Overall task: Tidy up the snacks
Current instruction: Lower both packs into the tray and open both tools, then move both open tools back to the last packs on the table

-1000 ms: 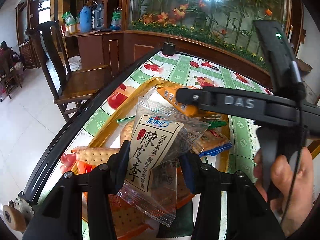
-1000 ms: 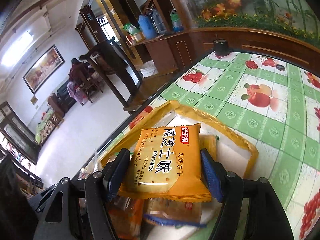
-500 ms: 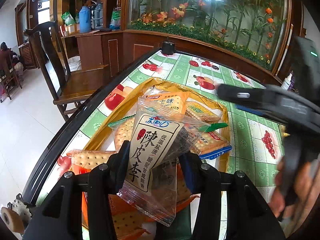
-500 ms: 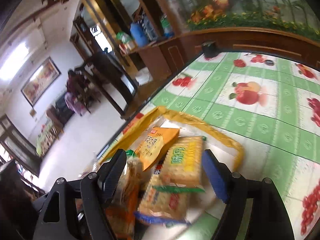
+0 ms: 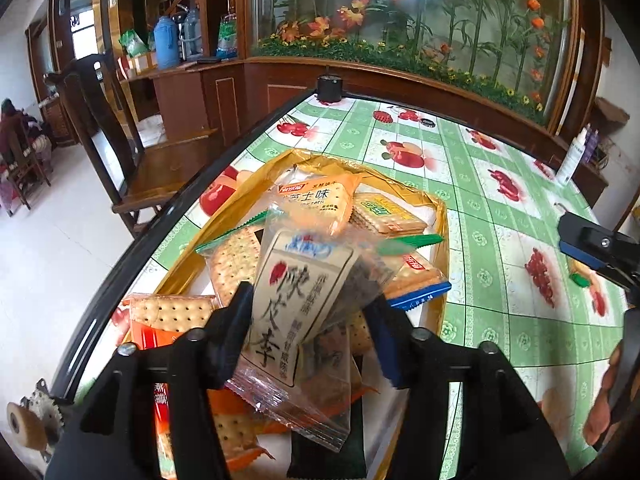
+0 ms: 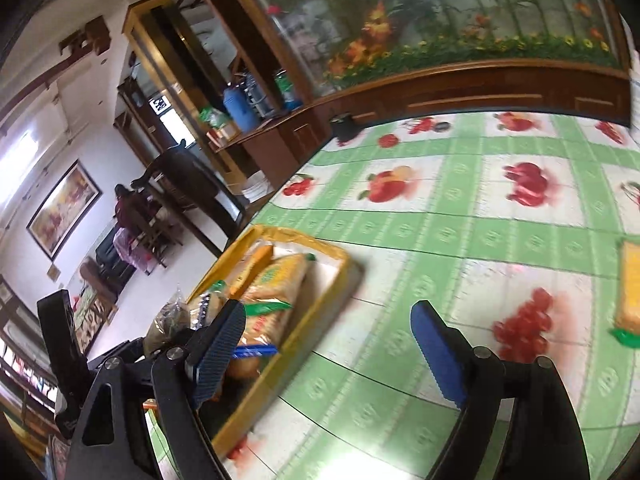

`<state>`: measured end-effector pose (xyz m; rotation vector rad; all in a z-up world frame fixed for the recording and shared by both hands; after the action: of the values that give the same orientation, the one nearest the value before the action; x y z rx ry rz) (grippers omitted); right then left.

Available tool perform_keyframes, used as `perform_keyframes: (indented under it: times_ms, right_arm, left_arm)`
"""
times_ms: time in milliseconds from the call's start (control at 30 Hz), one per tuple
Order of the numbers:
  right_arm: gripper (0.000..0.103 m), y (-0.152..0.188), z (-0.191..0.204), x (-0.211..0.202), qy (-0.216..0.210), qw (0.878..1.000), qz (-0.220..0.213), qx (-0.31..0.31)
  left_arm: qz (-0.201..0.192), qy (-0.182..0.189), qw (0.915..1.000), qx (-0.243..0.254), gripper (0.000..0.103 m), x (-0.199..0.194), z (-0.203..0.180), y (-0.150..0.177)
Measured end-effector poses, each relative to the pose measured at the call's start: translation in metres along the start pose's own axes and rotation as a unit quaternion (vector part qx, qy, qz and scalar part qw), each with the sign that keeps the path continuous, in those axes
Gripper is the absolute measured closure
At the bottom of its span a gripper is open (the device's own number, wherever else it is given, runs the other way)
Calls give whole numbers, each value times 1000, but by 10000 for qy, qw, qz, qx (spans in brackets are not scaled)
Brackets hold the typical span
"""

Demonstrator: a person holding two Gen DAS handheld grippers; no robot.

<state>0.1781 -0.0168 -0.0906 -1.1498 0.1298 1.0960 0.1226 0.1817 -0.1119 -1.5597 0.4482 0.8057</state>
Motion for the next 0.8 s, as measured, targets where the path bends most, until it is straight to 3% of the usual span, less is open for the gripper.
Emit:
perform_keyframes:
  times_ms: [67, 100, 400, 800]
  right_arm:
    - [17, 3, -5, -8, 11, 10000, -23, 31]
    - [17, 4, -6, -11, 29, 10000, -33, 29]
    - [16, 13, -43, -53, 267, 9992, -247, 190]
    - [15, 30, -158, -131, 1073, 9869, -653, 1015]
  left_arm:
    - [-90, -99, 9999, 85, 25, -6, -5, -1]
    - [-164, -153, 9997, 132, 23, -10, -8, -2]
    - [-420, -24, 9982, 421, 23, -30, -50, -15]
    - [-276, 532, 9927, 1047, 23, -26, -152, -14]
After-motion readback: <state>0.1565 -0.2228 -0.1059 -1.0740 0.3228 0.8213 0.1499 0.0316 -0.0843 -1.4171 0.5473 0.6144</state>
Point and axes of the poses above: each gripper's, at about its wrist camera, not at the fingertips, and x roughly the way its jaws point, z to its left, y to its underside, the point moved 8 cm from there along x, roughly the way its jaws point, and after that the axes turned 2 degrees about -y, right-handed, at the moved point
